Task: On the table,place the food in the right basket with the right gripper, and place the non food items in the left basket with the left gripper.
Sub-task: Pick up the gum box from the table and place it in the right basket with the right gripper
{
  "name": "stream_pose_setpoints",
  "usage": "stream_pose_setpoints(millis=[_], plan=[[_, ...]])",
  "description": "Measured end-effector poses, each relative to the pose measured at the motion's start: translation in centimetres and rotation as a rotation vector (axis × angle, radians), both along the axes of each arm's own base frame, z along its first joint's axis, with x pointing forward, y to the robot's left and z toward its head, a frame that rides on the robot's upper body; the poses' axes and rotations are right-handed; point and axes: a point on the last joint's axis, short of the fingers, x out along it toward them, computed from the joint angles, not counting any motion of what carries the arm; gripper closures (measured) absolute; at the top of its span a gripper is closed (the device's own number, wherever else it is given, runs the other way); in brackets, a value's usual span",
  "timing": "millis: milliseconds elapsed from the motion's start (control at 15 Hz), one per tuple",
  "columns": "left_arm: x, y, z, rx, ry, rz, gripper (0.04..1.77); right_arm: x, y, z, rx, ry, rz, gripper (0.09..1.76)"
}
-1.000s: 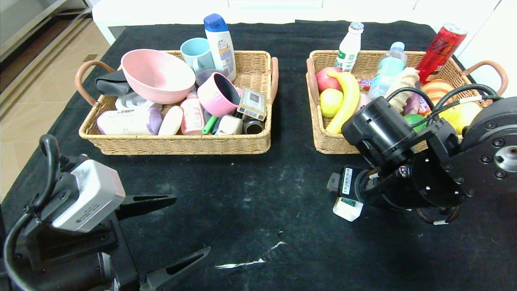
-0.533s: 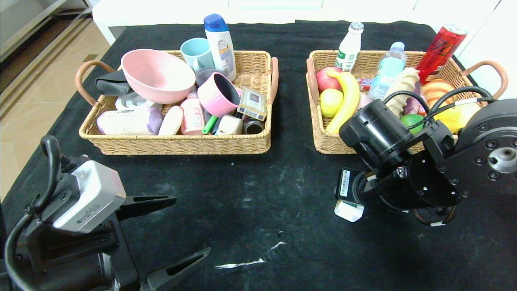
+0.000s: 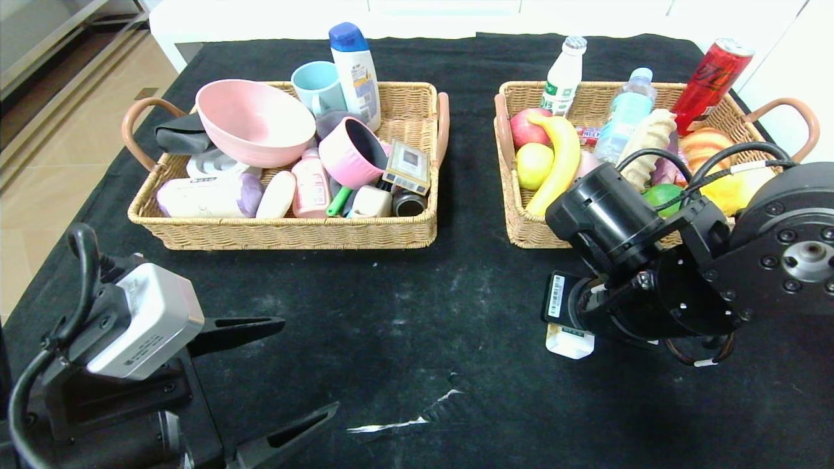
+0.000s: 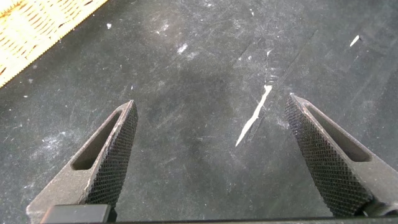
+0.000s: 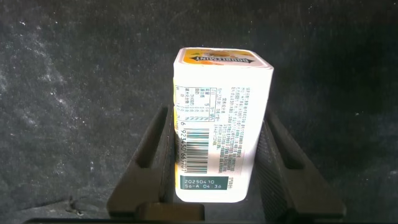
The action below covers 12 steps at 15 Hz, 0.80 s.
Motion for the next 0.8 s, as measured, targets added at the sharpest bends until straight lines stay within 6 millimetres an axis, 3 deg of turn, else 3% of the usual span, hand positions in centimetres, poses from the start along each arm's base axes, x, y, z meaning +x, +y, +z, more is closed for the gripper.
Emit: stream_pose_setpoints(millis=[800], plan=[[0.0, -0.1, -0.1, 0.005, 0.006, -0.007, 0.09, -1.2, 0.5, 0.6, 0.003, -0.022, 0.024, 1.05]])
